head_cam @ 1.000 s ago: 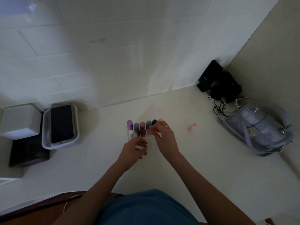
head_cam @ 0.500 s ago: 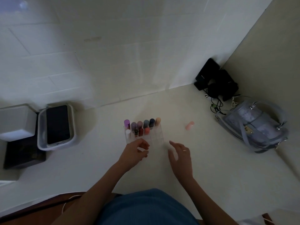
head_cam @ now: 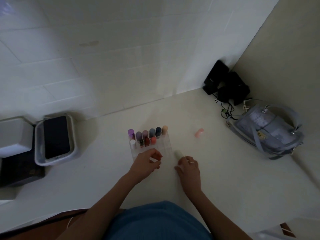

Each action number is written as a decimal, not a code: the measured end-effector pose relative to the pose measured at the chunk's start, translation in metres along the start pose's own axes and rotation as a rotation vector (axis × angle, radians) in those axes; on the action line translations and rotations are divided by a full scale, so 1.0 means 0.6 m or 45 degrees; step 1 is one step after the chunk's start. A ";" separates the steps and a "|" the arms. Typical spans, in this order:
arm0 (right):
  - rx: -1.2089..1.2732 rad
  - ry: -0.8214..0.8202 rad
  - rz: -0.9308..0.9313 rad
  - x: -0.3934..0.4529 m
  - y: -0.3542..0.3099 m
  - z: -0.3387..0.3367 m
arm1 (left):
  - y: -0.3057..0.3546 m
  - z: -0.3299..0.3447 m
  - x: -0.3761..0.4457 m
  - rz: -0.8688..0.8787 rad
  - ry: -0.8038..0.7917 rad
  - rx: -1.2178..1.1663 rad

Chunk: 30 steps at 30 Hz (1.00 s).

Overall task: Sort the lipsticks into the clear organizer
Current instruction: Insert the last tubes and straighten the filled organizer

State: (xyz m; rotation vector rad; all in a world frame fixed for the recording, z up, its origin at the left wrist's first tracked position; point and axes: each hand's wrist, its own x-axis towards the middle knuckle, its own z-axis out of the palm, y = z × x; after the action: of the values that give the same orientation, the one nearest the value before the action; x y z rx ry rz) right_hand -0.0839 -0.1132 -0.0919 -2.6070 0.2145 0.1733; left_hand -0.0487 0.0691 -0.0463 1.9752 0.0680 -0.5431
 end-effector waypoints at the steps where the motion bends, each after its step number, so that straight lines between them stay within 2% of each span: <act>1: 0.053 0.018 0.053 0.005 -0.007 0.000 | 0.001 0.001 0.000 0.001 -0.004 0.005; 7: 0.572 0.140 0.297 0.008 -0.030 -0.012 | 0.010 0.008 0.003 0.011 -0.002 0.013; 10: 0.785 0.158 0.262 -0.004 -0.039 -0.023 | 0.021 0.014 0.005 0.034 0.001 -0.014; 16: 0.837 0.105 0.029 -0.026 -0.051 -0.039 | 0.037 0.025 0.016 0.076 0.032 -0.148; 22: 1.281 0.091 0.251 0.001 -0.087 -0.048 | 0.029 0.012 0.021 0.042 0.098 -0.179; 27: 1.305 -0.024 0.289 0.027 -0.098 -0.061 | 0.024 0.005 0.022 0.021 0.131 -0.196; 30: 1.235 0.048 0.231 0.043 -0.110 -0.064 | 0.024 0.001 0.020 -0.013 0.229 -0.260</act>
State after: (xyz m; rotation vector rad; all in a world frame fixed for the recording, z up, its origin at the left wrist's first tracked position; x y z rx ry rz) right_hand -0.0434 -0.0793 -0.0309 -1.6265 0.4234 0.0547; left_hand -0.0339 0.0598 -0.0391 1.8197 0.2368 -0.3494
